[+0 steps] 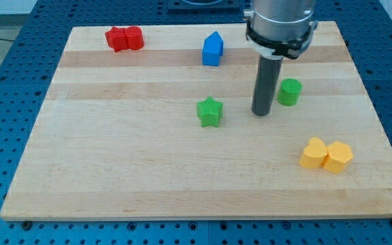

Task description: Place the green star below the green circle

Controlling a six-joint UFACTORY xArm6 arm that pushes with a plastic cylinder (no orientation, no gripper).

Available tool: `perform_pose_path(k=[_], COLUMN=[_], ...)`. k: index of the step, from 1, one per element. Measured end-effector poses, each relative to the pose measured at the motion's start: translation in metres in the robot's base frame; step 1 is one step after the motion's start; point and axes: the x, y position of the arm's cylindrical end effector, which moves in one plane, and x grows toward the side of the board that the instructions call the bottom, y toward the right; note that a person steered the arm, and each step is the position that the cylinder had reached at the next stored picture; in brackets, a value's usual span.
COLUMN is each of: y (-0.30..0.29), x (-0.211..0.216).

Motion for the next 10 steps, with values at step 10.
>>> perform_pose_path(k=[10], y=[0.019], x=[-0.016])
